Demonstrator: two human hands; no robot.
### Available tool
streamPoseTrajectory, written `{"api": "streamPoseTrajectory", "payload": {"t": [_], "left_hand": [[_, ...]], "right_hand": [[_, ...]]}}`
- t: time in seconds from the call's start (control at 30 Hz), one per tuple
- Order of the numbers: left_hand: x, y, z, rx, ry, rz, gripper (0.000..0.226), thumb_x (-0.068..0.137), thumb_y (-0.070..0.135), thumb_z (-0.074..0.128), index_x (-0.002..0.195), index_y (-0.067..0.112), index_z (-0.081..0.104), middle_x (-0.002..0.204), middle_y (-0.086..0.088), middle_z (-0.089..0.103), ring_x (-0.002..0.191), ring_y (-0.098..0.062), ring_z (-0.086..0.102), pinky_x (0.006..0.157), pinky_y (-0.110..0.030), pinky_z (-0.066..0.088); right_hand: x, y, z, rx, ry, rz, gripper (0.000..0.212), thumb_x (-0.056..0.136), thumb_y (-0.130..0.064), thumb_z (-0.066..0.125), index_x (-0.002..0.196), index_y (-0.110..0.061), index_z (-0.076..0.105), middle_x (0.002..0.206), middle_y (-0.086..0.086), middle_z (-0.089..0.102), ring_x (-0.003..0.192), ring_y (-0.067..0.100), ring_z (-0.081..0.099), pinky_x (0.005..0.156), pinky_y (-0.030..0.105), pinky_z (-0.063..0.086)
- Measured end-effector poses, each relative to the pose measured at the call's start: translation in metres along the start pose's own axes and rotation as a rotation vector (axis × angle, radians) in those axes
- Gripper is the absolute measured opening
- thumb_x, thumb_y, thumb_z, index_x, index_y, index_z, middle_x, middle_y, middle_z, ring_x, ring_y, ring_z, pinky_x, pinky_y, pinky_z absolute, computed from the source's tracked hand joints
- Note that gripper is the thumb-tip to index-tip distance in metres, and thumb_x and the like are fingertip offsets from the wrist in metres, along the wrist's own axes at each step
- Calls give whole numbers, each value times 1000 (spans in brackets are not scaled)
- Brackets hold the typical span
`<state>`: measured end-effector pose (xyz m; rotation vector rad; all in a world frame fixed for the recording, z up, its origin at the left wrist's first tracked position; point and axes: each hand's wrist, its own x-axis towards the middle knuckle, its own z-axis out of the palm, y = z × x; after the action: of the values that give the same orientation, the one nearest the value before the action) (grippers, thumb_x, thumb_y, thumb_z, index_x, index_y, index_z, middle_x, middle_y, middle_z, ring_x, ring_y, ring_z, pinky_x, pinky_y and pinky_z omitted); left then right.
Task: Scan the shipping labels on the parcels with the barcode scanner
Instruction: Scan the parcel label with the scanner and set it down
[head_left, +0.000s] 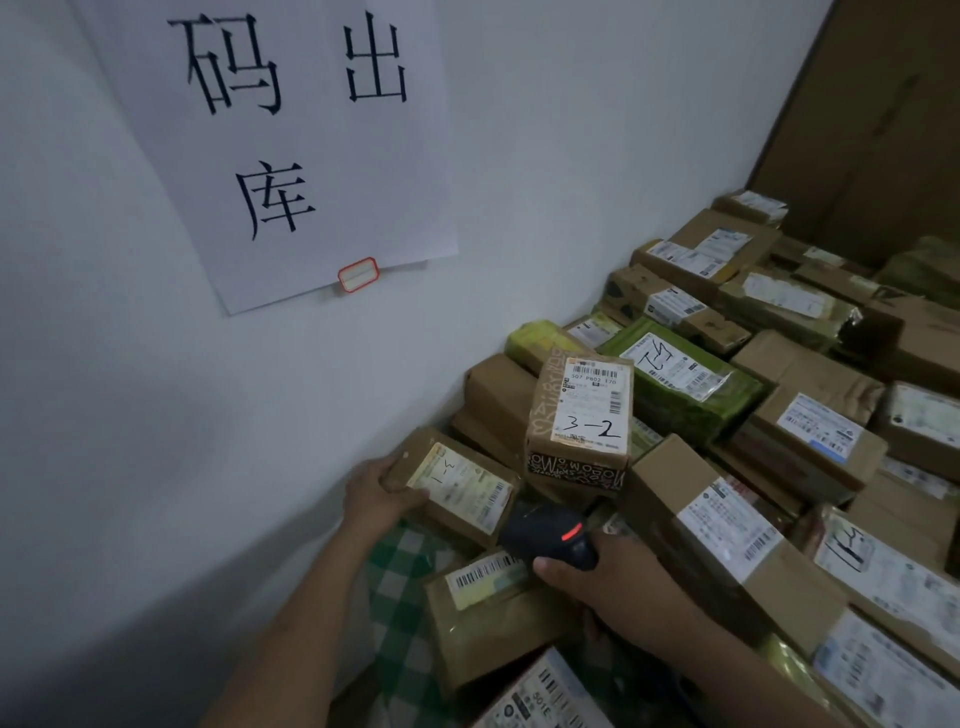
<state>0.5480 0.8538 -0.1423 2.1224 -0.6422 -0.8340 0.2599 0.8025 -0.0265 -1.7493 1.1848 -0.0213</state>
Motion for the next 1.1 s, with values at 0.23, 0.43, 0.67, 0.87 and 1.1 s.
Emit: {"api": "streamPoseTrajectory", "payload": {"t": [0.23, 0.43, 0.67, 0.87, 1.1], "left_hand": [[-6, 7, -11, -272, -66, -98, 48, 74, 19, 84, 111, 26, 53, 125, -9, 58, 110, -32, 60, 92, -51, 54], [-27, 24, -19, -174, -25, -34, 74, 78, 20, 80, 141, 10, 42, 128, -7, 54, 112, -26, 57, 89, -40, 55], [-66, 35, -48, -346, 70, -2, 99, 36, 33, 83, 128, 15, 52, 120, -7, 63, 107, -26, 63, 94, -48, 54], [-115, 42, -69, -573, 129, 48, 56, 67, 10, 82, 118, 17, 60, 116, -8, 68, 109, -27, 65, 97, -43, 52], [-154, 78, -106, -382, 341, 159, 69, 79, 19, 81, 140, 11, 51, 127, -9, 60, 112, -27, 60, 101, -41, 48]], "right_hand": [[1, 3, 2, 25, -11, 10, 29, 86, -42, 69, 74, -18, 61, 44, 0, 60, 44, 14, 59, 50, 22, 49], [-7, 3, -3, 21, -32, -1, 27, 87, -43, 67, 78, -19, 60, 49, -1, 62, 44, 10, 59, 50, 21, 49], [-32, 0, -11, 51, -54, -32, 27, 88, -45, 65, 78, -20, 62, 55, 2, 64, 50, 14, 61, 60, 28, 54], [-74, -6, -33, 202, 64, -71, 42, 88, -44, 65, 68, -7, 62, 50, 5, 61, 42, 15, 56, 51, 25, 50], [-128, 0, -46, 56, 117, -199, 25, 86, -39, 69, 81, -17, 58, 53, 0, 62, 39, 4, 55, 49, 22, 49]]}}
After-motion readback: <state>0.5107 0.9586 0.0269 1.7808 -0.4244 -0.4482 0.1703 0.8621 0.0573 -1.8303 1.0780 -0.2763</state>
